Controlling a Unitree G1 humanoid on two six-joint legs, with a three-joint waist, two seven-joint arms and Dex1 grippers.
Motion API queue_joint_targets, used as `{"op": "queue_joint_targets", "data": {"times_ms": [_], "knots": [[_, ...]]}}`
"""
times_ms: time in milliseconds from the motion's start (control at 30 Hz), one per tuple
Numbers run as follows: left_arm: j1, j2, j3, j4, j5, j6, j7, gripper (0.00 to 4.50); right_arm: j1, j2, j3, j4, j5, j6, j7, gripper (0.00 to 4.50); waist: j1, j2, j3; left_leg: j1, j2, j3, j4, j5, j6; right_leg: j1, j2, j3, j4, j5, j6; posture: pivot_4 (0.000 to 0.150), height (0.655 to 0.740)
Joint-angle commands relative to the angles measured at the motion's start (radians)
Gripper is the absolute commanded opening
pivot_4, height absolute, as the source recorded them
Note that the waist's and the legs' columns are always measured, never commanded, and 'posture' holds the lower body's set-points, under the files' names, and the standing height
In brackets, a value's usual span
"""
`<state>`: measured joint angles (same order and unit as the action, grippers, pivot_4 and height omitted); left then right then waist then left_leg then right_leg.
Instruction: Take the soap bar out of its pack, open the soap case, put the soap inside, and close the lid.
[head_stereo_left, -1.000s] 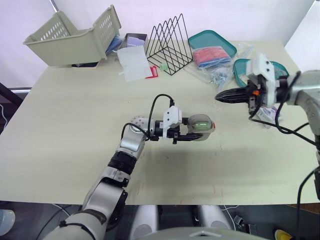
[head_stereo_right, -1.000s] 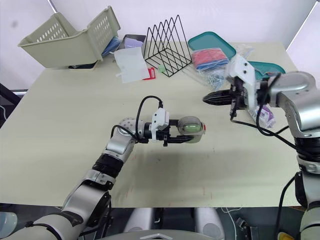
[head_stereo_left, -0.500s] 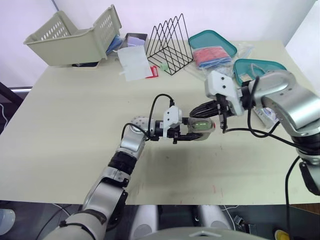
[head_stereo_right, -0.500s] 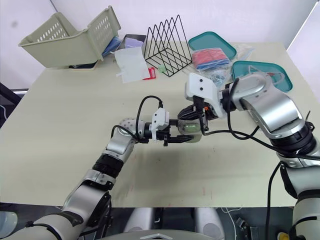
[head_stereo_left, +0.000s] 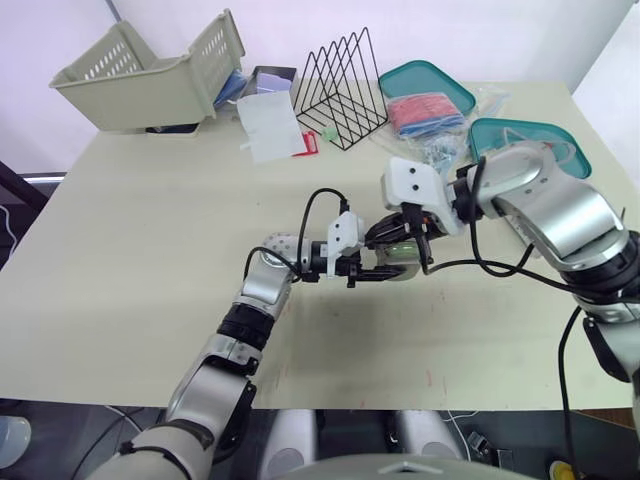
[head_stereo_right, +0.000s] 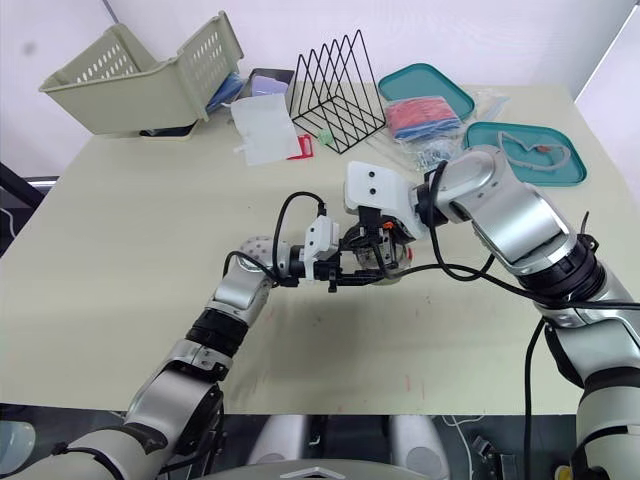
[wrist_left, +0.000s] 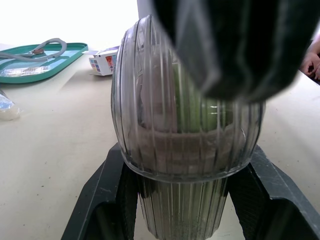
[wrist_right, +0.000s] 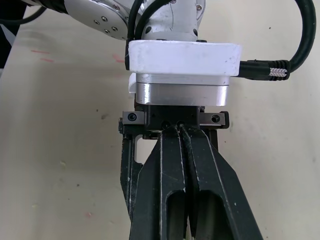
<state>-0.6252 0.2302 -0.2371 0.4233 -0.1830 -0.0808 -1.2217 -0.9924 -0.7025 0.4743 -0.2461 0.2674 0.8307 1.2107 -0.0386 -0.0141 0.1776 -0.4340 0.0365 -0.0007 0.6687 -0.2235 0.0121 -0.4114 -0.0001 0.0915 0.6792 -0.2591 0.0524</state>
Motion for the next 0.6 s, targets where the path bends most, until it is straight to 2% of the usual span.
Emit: {"op": "queue_joint_targets", "data": {"times_ms": [33,600], "knots": [[-0.002,-0.005,0.004,-0.046,-0.016,-0.022,0.002,1.95,-0.031,-0.007,0.002,-0.016,-0.020,0.004,0.007,0.05,0.000,0.000,0.000,0.000,0.000,0.000,0.000,0.000,0.000,0.000,0.000,0.000,0.000,0.000,0.000,0.150,0.7400],[0.000,-0.006,0.002,-0.046,-0.016,-0.020,0.003,1.95,-0.040,-0.015,0.021,-0.014,-0.061,0.023,0.036,0.05,0.000,0.000,0.000,0.000,0.000,0.000,0.000,0.000,0.000,0.000,0.000,0.000,0.000,0.000,0.000,0.150,0.7400]]}}
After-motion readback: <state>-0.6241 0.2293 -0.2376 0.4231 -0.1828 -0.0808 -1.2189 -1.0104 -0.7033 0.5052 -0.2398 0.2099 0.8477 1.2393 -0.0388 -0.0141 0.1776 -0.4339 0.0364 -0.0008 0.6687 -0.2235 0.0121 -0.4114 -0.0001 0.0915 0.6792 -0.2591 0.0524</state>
